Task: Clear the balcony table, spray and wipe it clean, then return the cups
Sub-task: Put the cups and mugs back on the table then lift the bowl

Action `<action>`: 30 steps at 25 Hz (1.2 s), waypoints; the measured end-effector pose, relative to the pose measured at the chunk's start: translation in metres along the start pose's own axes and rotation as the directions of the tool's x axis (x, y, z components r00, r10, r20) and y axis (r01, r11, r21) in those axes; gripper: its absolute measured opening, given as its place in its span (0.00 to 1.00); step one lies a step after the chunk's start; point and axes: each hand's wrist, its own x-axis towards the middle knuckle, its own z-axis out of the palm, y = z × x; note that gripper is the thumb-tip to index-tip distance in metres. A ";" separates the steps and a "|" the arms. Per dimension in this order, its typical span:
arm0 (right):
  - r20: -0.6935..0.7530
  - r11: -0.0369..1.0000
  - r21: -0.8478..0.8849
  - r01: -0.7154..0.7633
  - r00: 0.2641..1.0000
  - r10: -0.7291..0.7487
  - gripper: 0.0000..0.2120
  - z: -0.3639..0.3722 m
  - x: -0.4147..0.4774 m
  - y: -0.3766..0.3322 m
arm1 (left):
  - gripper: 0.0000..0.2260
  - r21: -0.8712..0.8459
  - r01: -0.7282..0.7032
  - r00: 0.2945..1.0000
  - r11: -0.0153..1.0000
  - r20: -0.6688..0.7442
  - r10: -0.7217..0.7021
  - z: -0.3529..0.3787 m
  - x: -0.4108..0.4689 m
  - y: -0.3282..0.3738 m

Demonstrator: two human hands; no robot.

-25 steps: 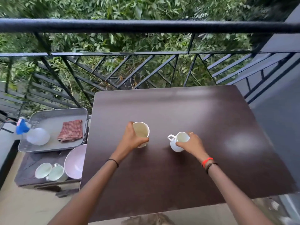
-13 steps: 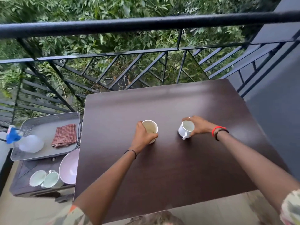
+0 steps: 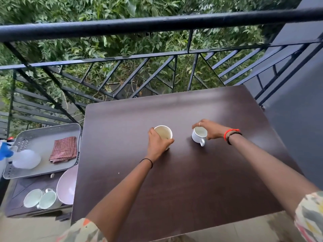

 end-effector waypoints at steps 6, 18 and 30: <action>0.016 1.000 0.016 -0.013 1.000 0.013 0.33 0.011 0.009 0.013 | 0.51 0.039 -0.028 0.999 0.999 0.032 0.026 0.000 0.004 -0.003; -0.678 0.887 0.457 0.063 0.670 0.302 0.22 0.000 0.000 -0.113 | 0.35 -0.081 -0.249 0.956 0.965 -0.178 0.231 -0.096 -0.037 -0.067; -0.555 0.745 0.552 0.374 0.832 -0.006 0.11 0.119 0.045 -0.406 | 0.15 -0.269 -0.014 0.710 0.963 -0.681 -0.180 -0.294 -0.085 -0.272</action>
